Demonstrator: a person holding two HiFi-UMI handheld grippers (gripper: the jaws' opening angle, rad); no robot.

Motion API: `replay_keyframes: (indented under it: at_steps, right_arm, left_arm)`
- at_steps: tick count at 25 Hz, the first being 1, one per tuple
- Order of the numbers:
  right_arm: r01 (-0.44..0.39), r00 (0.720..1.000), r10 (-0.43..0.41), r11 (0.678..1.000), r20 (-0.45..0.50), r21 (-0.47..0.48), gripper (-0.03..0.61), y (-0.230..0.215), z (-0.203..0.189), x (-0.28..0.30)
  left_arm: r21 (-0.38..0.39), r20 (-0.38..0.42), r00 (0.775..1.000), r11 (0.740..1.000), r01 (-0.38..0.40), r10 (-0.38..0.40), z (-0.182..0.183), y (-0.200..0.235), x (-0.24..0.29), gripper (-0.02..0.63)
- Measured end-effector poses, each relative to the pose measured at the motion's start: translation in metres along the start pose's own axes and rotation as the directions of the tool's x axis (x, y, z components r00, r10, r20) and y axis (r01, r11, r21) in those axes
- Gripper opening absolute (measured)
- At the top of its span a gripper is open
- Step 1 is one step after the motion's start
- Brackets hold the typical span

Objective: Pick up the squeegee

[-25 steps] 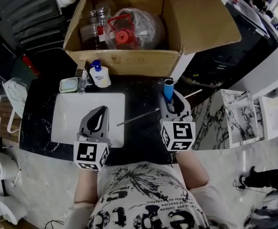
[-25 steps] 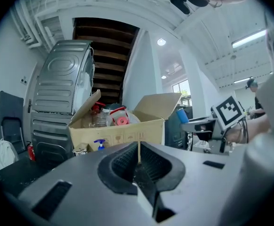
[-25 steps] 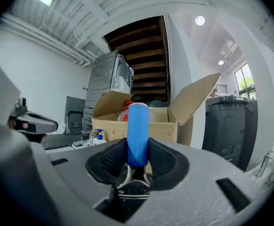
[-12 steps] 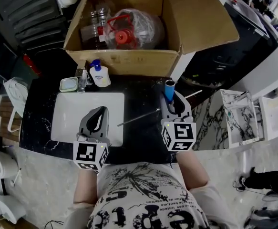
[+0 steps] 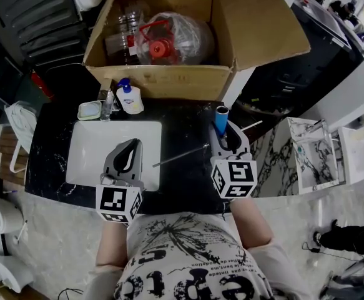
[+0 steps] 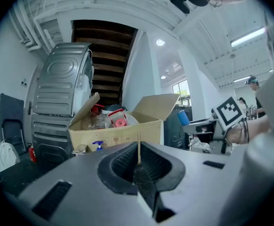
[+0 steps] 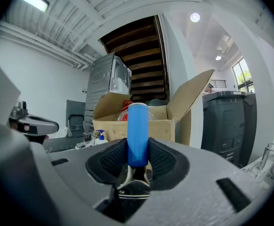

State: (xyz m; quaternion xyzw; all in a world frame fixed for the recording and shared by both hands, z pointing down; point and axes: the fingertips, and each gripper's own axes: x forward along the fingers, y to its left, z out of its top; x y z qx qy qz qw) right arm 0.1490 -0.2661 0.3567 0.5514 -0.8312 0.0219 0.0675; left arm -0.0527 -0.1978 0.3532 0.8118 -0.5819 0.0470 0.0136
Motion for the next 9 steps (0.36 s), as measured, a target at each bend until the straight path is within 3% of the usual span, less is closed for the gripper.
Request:
replay_keyframes:
  at_steps: [9]
  right_arm:
    - [0.004, 0.999, -0.002, 0.999, -0.044, 0.041, 0.123, -0.01, -0.013, -0.004]
  left_arm:
    - [-0.013, -0.002, 1.0, 1.0, -0.009, 0.009, -0.001, -0.003, 0.002, 0.017]
